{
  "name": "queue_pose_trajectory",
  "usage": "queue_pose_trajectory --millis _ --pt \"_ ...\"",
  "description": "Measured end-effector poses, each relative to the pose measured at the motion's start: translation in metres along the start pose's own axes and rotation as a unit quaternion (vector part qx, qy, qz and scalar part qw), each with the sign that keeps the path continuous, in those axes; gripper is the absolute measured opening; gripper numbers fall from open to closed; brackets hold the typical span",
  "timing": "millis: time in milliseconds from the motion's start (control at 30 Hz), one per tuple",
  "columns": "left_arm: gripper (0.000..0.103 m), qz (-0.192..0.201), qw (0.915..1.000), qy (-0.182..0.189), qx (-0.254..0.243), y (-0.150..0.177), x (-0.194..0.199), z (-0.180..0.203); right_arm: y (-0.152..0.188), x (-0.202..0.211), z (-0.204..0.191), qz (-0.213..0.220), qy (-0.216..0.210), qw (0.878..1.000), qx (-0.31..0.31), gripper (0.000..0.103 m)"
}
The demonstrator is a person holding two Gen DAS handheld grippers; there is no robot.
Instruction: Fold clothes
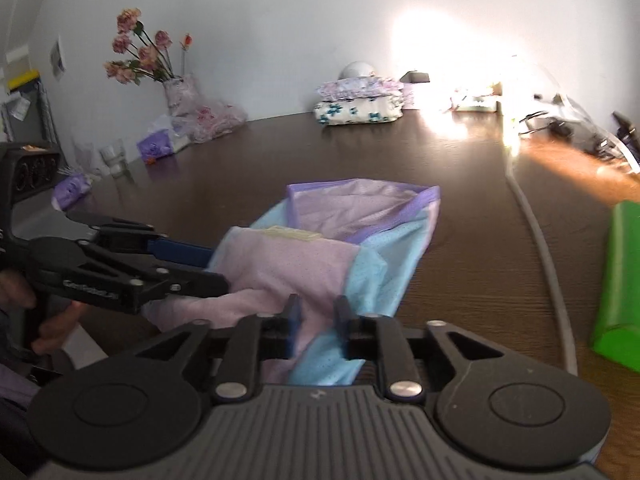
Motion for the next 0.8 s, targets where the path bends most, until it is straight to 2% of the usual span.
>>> queue_pose_trajectory --millis 133,233,267,400,467,533,600,667,800 --pt "0.050 0.007 1.0000 -0.003 0.000 -0.004 0.006 -0.002 -0.004 0.018 0.004 0.023 0.015 1.000 0.007 0.029" --pt "0.051 0.041 0.9988 0.025 0.004 -0.016 0.018 0.000 -0.013 0.028 0.000 0.052 -0.008 0.999 0.008 0.029" --pt "0.053 0.047 0.9983 0.035 0.005 -0.021 0.020 0.001 -0.016 0.022 -0.002 0.049 -0.010 0.999 0.007 0.028" --pt "0.052 0.020 0.9997 0.016 0.001 -0.036 -0.001 0.002 -0.026 -0.002 -0.007 0.033 -0.015 0.999 0.005 0.023" --pt "0.052 0.003 1.0000 0.007 0.004 -0.039 -0.010 -0.001 -0.025 -0.015 -0.002 0.009 0.001 1.000 -0.009 0.022" --pt "0.052 -0.005 0.9999 0.006 0.008 -0.041 -0.012 -0.001 -0.024 -0.013 0.009 0.009 -0.002 0.999 -0.035 0.023" --pt "0.052 -0.009 0.9999 0.008 0.000 -0.045 -0.010 0.007 -0.026 -0.003 0.024 0.021 -0.026 0.996 -0.077 0.023" --pt "0.052 -0.013 0.9994 0.004 -0.032 -0.048 -0.010 0.023 -0.027 0.002 0.040 0.021 -0.063 0.990 -0.127 0.024" --pt "0.053 -0.028 0.9950 0.006 -0.096 -0.039 -0.023 0.049 -0.022 0.001 0.056 -0.010 -0.125 0.973 -0.194 0.024"
Point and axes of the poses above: each gripper's, at about its wrist camera, not at the fingertips, and x roughly against the way its jaws point, z to its right, y to its underside, the point moved 7 cm from there along -x, roughly the way its jaws point, and after that the axes turned 12 degrees about -z, right-handed, at the moved point
